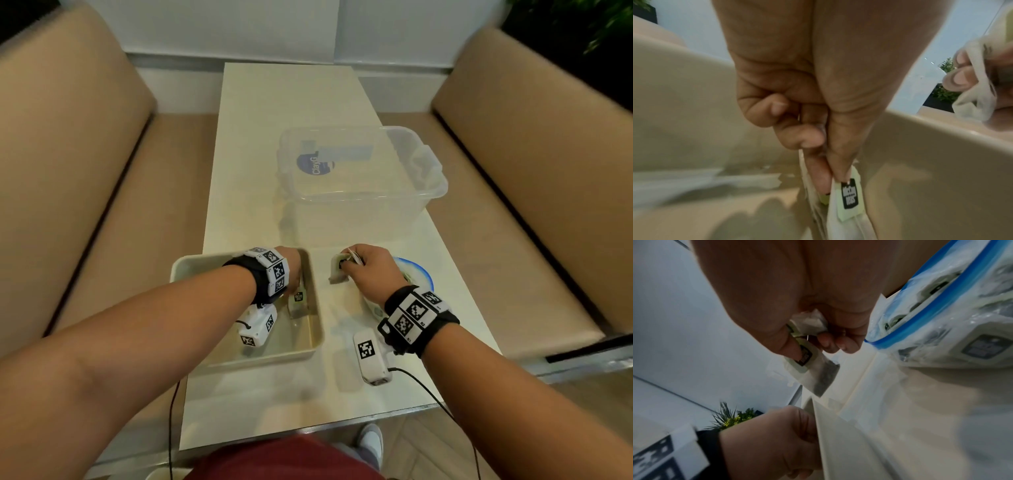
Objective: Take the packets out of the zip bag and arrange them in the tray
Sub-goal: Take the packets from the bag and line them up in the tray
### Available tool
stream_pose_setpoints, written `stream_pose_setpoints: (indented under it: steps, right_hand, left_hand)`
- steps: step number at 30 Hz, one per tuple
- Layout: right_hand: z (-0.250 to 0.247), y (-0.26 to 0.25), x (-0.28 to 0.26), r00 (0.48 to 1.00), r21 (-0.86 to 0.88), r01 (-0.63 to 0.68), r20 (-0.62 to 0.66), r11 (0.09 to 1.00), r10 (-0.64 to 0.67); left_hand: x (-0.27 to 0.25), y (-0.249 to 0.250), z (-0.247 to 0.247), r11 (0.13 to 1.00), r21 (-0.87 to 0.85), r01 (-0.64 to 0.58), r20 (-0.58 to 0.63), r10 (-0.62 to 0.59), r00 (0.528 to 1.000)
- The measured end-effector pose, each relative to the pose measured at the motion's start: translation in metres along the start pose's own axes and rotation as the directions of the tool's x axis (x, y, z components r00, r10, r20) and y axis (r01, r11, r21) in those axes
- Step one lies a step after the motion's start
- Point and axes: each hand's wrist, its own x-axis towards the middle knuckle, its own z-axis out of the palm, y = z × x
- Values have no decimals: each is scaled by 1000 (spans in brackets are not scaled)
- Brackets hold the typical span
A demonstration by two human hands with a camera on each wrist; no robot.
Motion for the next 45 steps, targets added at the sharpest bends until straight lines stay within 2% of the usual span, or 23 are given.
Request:
stream_pose_setpoints:
  steps: [3, 7, 8, 10, 13, 17, 21, 25, 30, 34, 37, 39, 42, 45]
  right_hand:
    - [-3, 2, -1, 1000, -10, 29, 6, 1000, -29]
    - [-4, 1, 1, 997, 36, 78, 23, 996, -79]
    - [-5, 0, 2, 996, 58, 76, 35, 995, -78]
    - [-6, -1, 4, 995, 78, 78, 53, 994, -82]
    - [-5, -3, 9, 994, 78, 97, 47, 992, -101]
    - [-1, -8, 16, 991, 125, 107, 67, 986, -116]
    - [2, -13, 19, 982, 125, 136, 111, 983, -150]
    - [3, -13, 18, 977, 72, 148, 147, 986, -157]
    - [5, -12, 21, 973, 65, 150, 165, 987, -158]
    - [3, -8, 22, 988, 132, 81, 123, 988, -97]
    - [-2, -8, 21, 990, 268, -67, 138, 961, 31]
    - [-6, -9, 21, 985, 317, -118, 159, 941, 70]
    - [-9, -8, 20, 983, 333, -105, 179, 937, 46]
    - [-9, -2, 20, 981, 313, -54, 193, 948, -8]
  left_hand:
    - [-4, 4, 2, 999, 27, -19, -64, 21, 998]
    - [-30, 0, -10, 999, -10, 37, -119, -37, 992]
    - [-32, -1, -10, 995, -100, 13, -143, -28, 989]
    - [-76, 0, -32, 978, -203, -52, -190, 13, 982]
    - [-112, -5, -56, 918, -347, -191, -315, 78, 946]
    - [-136, -3, -74, 845, -398, -357, -444, 163, 881]
    - [-136, 3, -76, 863, -348, -367, -536, 138, 833]
    - [-139, -3, -75, 845, -404, -351, -560, 75, 825]
    - [-140, -10, -69, 885, -354, -303, -511, 88, 855]
    - [-134, -19, -63, 929, -322, -180, -478, 5, 879]
    - [-125, -19, -52, 968, -238, -85, -339, -1, 941]
    - [-118, -12, -42, 981, -177, -77, -224, 36, 974]
    - [-105, 4, -30, 986, -125, -108, -61, 101, 993]
    - [-88, 17, -23, 986, -115, -119, 25, 123, 992]
